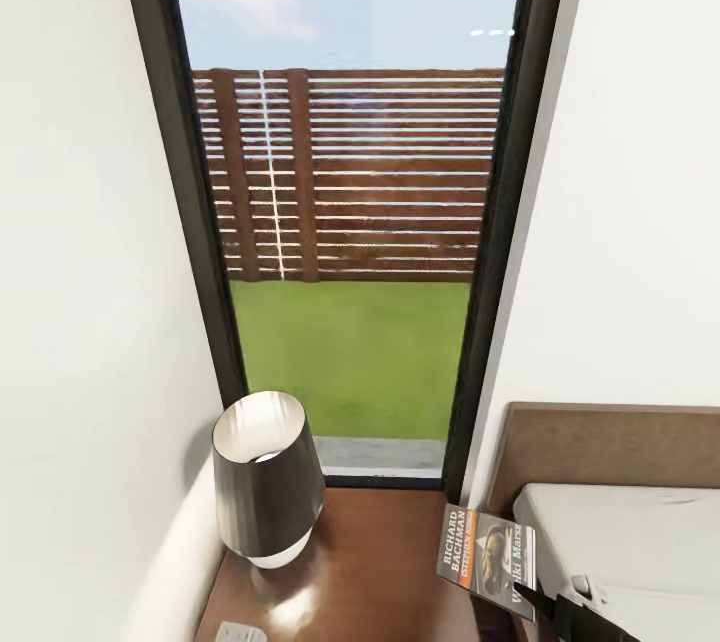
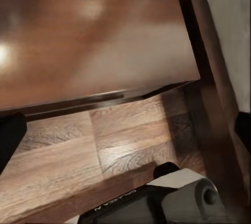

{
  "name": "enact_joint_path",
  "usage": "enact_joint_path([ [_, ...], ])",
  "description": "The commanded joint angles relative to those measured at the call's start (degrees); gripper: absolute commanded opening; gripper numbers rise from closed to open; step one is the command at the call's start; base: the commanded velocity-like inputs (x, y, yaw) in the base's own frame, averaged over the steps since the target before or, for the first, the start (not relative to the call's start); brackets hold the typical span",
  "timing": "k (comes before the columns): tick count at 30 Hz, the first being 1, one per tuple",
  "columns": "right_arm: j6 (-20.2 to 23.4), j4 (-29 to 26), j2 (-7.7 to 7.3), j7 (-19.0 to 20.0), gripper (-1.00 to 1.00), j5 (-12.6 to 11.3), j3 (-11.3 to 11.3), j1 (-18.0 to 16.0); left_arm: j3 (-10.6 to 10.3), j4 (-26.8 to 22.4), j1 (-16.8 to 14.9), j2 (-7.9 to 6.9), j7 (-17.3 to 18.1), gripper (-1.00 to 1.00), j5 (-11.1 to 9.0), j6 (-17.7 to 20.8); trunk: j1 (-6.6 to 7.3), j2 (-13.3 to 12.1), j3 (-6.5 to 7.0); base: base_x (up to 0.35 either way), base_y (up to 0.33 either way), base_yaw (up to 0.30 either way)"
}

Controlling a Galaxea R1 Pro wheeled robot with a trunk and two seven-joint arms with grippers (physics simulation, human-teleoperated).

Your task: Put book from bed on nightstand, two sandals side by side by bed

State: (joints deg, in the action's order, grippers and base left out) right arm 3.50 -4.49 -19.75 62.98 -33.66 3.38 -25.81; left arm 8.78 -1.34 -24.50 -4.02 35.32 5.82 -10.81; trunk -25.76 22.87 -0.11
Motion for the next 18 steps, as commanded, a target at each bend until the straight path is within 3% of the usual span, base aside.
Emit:
enact_joint_path([
  [1, 0.37, 0.01, -0.02, 0.14, -1.0, -0.53, 0.31, -0.01, 0.49, -0.02, -0.02, -0.05, 4.18, 1.0, 0.6, -0.32, -0.02, 0.04, -0.02, 0.0, 0.0, 0.0],
  [2, 0.37, 0.01, -0.02, 0.14, -1.0, -0.53, 0.31, -0.01, 0.52, -0.08, -0.02, -0.08, 6.44, 1.0, 0.6, -0.29, -0.02, 0.04, -0.02, 0.0, 0.0, 0.0],
  [5, 0.37, 0.01, -0.02, 0.18, -1.0, -0.53, 0.3, 0.02, 0.64, -1.32, -0.18, -0.25, 19.34, 1.0, 0.41, 0.16, -0.02, 0.04, -0.02, 0.0, 0.0, 0.0],
  [8, 0.37, 0.01, -0.02, 0.2, -1.0, -0.53, 0.29, -0.01, 0.7, -2.84, -0.54, -0.33, 25.38, 1.0, 0.24, 2.6, -0.02, 0.04, -0.02, 0.0, 0.0, 0.0],
  [12, 0.37, 0.01, -0.02, 0.25, -1.0, -0.53, 0.28, -0.01, 1.08, -9.1, -0.82, -0.32, 31.32, 1.0, -0.8, 11.56, -0.02, 0.04, -0.02, 0.0, 0.0, 0.0],
  [15, 0.37, 0.01, -0.02, 0.21, -1.0, -0.53, 0.3, 0.02, 2.91, -13.78, -0.87, -0.3, 32.55, 1.0, -4.87, 14.87, -0.02, 0.04, -0.02, 0.0, 0.0, 0.0],
  [18, 0.39, 0.01, 0.01, 0.14, -1.0, -0.53, 0.3, 0.02, 4.67, -15.98, -0.89, -0.38, 32.95, 1.0, -10.56, 16.04, -0.02, 0.04, -0.02, 0.0, 0.0, 0.0],
])
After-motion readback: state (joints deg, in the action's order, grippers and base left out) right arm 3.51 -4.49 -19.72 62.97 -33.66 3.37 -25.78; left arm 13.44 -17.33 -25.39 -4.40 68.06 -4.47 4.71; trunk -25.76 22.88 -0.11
